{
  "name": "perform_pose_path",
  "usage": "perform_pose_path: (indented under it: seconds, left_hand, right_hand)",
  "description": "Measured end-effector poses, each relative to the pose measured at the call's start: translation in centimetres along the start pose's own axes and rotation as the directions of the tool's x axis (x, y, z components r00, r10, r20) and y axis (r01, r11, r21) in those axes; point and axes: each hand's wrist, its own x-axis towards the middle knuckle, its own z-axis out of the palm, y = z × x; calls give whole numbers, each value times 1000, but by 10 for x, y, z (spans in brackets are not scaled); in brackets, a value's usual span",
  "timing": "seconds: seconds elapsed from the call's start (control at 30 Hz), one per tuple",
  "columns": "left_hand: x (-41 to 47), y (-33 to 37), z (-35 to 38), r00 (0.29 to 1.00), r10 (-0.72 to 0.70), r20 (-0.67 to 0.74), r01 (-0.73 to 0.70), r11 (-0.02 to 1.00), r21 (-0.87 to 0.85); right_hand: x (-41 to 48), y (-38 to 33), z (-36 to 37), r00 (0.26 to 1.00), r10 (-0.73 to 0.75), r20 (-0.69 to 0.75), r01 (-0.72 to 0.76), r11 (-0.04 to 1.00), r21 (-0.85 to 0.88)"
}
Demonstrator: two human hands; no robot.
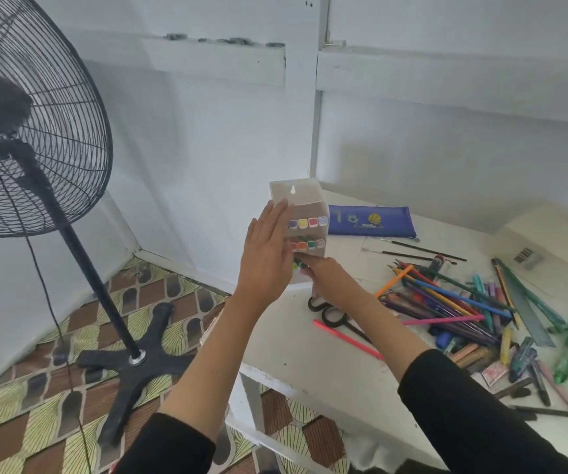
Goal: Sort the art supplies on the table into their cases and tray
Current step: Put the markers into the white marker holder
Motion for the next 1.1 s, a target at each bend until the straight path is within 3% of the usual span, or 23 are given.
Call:
perform_pose_path:
  seconds: [0.17, 0.27, 0.37, 0.5, 0.63, 0.77, 0.93, 1.0, 1.1]
  left_hand:
    - [-6, 6, 5, 1000, 19, -15, -17, 989, 147]
    - [-15, 14, 10, 986, 143, -89, -132, 984, 117]
    - [-33, 26, 25, 927, 341, -155, -334, 940, 69]
    - [-54, 38, 60, 910, 412, 54, -412, 911, -12]
    - [-71, 37, 96, 926, 271, 265, -291, 956, 39]
    - [-80, 55, 111, 911, 48, 410, -132, 975, 179]
    - [-77, 81, 122, 873, -150, 464, -31, 932, 360]
    - [-74, 90, 126, 860, -190, 473, -10, 921, 388]
    - [-72, 99, 130, 858, -215, 466, 11, 915, 402]
  right_hand:
    - [-18, 8, -10, 993, -18, 118, 3, 993, 120]
    - [-47, 20, -21, 998, -60, 29, 55, 990, 132]
    - [-89, 40, -30, 993, 26, -116, -12, 993, 119]
    - [-127, 71, -31, 945, 231, -233, -197, 967, 160]
    - [-149, 92, -28, 896, 328, -300, -312, 945, 102]
    - [-153, 97, -27, 895, 311, -319, -346, 937, -56]
    - [-133, 96, -30, 915, 270, -299, -380, 823, -422]
    - [-128, 95, -32, 925, 324, -197, -380, 786, -488]
    - [-125, 96, -35, 906, 372, -201, -419, 724, -548]
